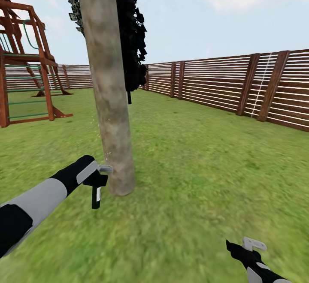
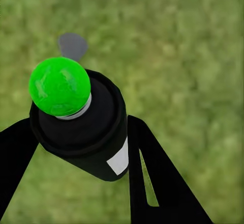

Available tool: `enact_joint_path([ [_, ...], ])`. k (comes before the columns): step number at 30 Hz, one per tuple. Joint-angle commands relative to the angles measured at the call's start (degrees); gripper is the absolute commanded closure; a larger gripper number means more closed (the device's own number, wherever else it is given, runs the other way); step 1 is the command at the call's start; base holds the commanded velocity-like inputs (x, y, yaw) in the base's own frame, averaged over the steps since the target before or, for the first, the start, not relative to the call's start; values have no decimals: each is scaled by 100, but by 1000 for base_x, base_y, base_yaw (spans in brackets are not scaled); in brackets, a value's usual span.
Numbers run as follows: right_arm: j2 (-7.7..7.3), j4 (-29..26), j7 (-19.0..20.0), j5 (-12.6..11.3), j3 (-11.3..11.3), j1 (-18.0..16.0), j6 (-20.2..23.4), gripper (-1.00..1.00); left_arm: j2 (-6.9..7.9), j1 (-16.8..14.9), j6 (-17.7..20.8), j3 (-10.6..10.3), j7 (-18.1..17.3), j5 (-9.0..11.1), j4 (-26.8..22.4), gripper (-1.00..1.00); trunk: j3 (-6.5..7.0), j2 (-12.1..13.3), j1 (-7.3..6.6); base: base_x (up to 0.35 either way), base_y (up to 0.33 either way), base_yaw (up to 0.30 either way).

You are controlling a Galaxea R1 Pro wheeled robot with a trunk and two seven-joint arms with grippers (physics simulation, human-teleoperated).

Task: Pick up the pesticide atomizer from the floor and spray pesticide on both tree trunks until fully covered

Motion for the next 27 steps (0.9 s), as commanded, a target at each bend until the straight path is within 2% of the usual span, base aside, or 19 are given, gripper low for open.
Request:
enact_joint_path([
  [1, -1, 7, 19, -61, 44, -5, -21, -100, 2, -6, 7, -40, 43, 58, -13, 100, -6, -3, -1, 7, -16, 8],
  [10, -1, 7, 19, -61, 42, -6, -21, -100, -4, -6, 10, -40, 43, 58, -11, 100, -6, -3, -1, -65, -220, 164],
  [15, -1, 7, 17, -61, 42, -5, -21, -100, -10, -6, 7, -37, 43, 63, -11, 100, -6, -3, -1, 3, -61, 16],
  [22, -7, 13, 11, -54, 49, -5, -21, -100, -2, -6, 18, -52, 43, 68, -2, 100, -6, -3, -1, 104, -221, 0],
  [27, -10, 15, 10, -52, 54, -4, -21, -100, 11, -6, 133, -59, 43, 86, 39, 100, -6, -3, -1, 3, -36, 0],
])
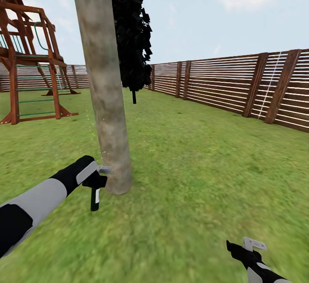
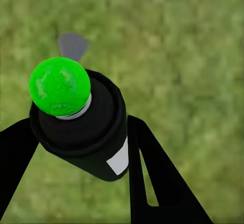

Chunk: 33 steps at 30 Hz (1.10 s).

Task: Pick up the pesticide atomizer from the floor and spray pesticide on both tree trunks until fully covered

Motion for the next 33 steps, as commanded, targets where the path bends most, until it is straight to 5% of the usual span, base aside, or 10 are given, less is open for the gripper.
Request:
enact_joint_path([
  [1, -1, 6, 23, -60, 49, -8, -21, -100, 4, -6, 12, -39, 44, 60, -6, 100, -6, -3, -1, 0, -3, 0],
  [7, -1, 6, 44, -60, 51, -5, -21, -100, 76, -46, 28, -38, 44, 56, -11, 100, -6, -3, -1, 0, -1, 0],
  [15, -1, 6, 44, -60, 51, -4, -21, -100, 152, -1207, 65, -21, 41, 63, -18, 100, -6, -3, -1, 0, 0, 0],
  [33, -1, 6, 37, -60, 51, -4, -21, -100, 127, -2959, 73, -12, 35, 80, 11, 100, -6, -3, -1, 0, 0, 0],
])
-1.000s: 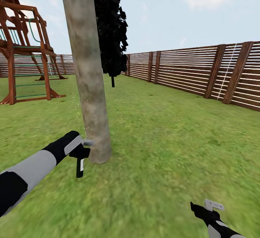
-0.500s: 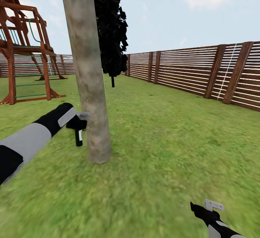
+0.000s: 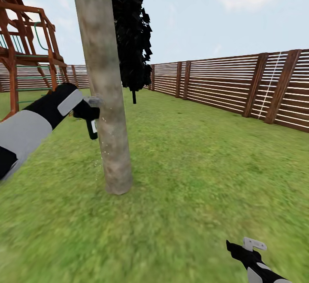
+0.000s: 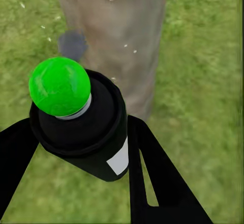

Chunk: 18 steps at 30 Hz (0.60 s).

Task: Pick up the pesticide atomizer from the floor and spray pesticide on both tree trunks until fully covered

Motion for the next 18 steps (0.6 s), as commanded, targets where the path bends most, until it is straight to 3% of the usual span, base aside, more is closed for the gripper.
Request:
enact_joint_path([
  [1, -1, 9, 21, -60, 46, -7, -21, -100, -4, -89, 8, -41, 44, 62, 43, 100, -6, -2, -1, 0, 0, 0],
  [8, -1, 6, 21, -60, 46, -6, -21, -100, -73, -227, 9, -91, 44, 63, 206, 100, -6, -2, -1, 0, 0, 0],
  [14, -1, 5, 21, -60, 46, -8, -21, -100, -141, -157, 1, -108, 31, 63, 793, 100, -6, -2, -1, 0, 0, 0],
  [16, -1, 6, 21, -60, 46, -8, -21, -100, -144, -18, -4, -106, 28, 61, 814, 100, -6, -2, -1, 0, 0, 0],
  [18, -1, 8, 21, -60, 46, -9, -21, -100, -183, 369, -14, -109, 27, 55, 827, 100, -6, -2, -1, 0, 0, 0],
])
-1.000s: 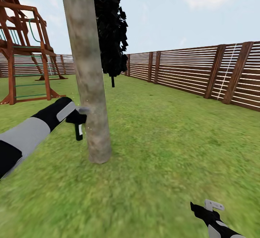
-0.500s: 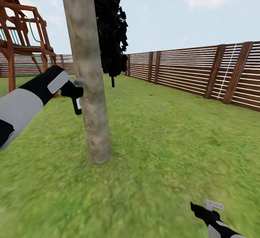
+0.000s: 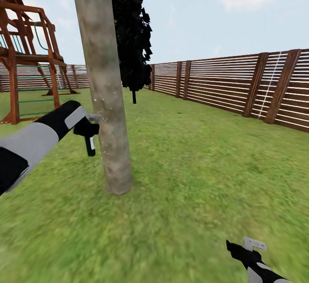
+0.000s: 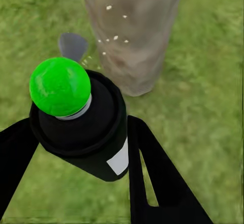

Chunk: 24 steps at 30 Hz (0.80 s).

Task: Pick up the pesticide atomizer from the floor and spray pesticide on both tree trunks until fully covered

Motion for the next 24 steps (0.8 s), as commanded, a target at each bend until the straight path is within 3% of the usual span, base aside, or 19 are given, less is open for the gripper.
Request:
enact_joint_path([
  [1, -1, 7, 21, -60, 46, -5, -21, -100, -11, 45, 17, -42, 43, 4, -13, 100, -4, -4, -4, 0, 0, 0],
  [6, 0, 5, 21, -60, 46, -2, -21, -100, -124, 552, 5, -43, 43, 3, -12, 100, -4, -4, -4, 0, 0, 0],
  [17, 1, 7, 21, -60, 46, -3, -21, -100, -132, 1685, -90, -50, 29, -14, -24, 100, -4, -4, -4, 0, 0, 0],
  [19, -1, 6, 21, -60, 46, -3, -21, -100, -133, 2084, -126, -51, 21, -14, -49, 100, -4, -4, -4, 0, 0, 0],
  [24, -1, 8, 21, -60, 46, -3, -21, -100, -202, 2352, -292, -52, 17, -6, -49, 100, -4, -4, -4, 54, 0, 0],
])
